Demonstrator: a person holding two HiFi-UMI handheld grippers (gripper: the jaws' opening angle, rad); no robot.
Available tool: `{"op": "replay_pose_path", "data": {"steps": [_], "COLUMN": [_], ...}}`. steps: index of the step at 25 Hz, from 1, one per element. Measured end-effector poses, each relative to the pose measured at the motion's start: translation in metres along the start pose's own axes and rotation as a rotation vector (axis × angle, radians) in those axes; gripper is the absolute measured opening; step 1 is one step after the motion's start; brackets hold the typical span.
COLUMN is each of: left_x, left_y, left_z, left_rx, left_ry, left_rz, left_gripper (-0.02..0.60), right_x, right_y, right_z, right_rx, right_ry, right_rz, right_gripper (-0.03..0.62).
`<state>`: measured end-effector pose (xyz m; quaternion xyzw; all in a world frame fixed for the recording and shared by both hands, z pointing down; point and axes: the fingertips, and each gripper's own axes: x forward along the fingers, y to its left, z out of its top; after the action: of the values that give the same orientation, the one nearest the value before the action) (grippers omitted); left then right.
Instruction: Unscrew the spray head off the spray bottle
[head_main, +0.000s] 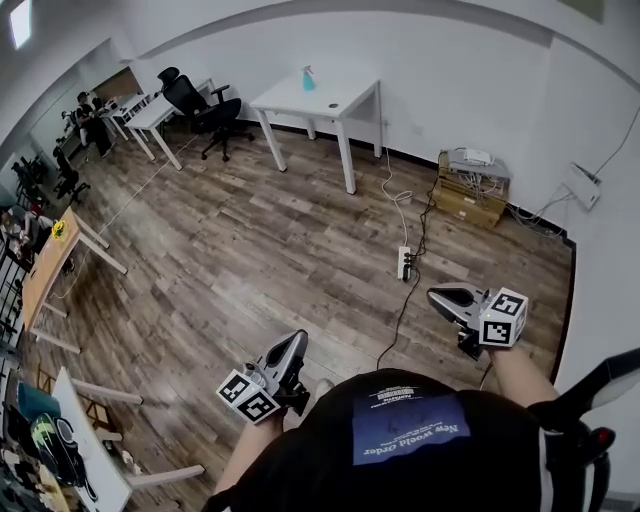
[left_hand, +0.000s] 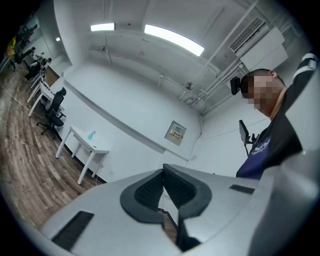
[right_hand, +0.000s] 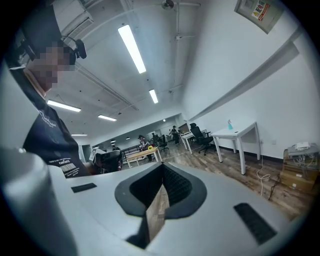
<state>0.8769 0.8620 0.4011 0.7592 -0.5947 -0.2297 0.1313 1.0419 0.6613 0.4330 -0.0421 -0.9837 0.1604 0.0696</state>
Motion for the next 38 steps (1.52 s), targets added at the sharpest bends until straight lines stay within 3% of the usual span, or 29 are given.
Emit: {"op": "replay_pose_path", "data": {"steps": [3, 7, 15, 23, 29, 38], "left_x": [-0.007, -0.028, -0.074, -0.090, -0.087, -0.013], "left_y": [0.048, 0.108, 0.213, 0.270, 0.303, 0.360], "left_z": [0.030, 0.087, 0.164, 0.191, 0.202, 0.236], "left_rx": [-0.008, 0.036, 0.085, 0.059, 0.073, 0.107], "left_ry": [0.006, 0.024, 0.012, -0.045, -0.089, -0.162], "left_rz": [-0.032, -0.048, -0.014, 0.050, 0.138, 0.237], "left_gripper": [0.005, 0.005, 0.005, 0.005, 0.005, 0.005], "right_x": [0.049, 0.130, 0.261, 0.331, 0.388, 0.464], "right_y": [-0.002, 0.010, 0.021, -0.002, -0.036, -0.127], "right_z": [0.013, 0.030, 0.052, 0.064, 0.071, 0.124], "right_rx": [0.004, -0.018, -0.038, -0.035, -0.040, -0.068], "right_ry": [-0.015, -0.012, -0.025, 0.003, 0.027, 0.054], "right_rz": [-0.041, -0.026, 0.009, 0.052, 0.152, 0.301], "right_gripper": [-0.003, -0.003, -0.003, -0.003, -0.003, -0.003]}}
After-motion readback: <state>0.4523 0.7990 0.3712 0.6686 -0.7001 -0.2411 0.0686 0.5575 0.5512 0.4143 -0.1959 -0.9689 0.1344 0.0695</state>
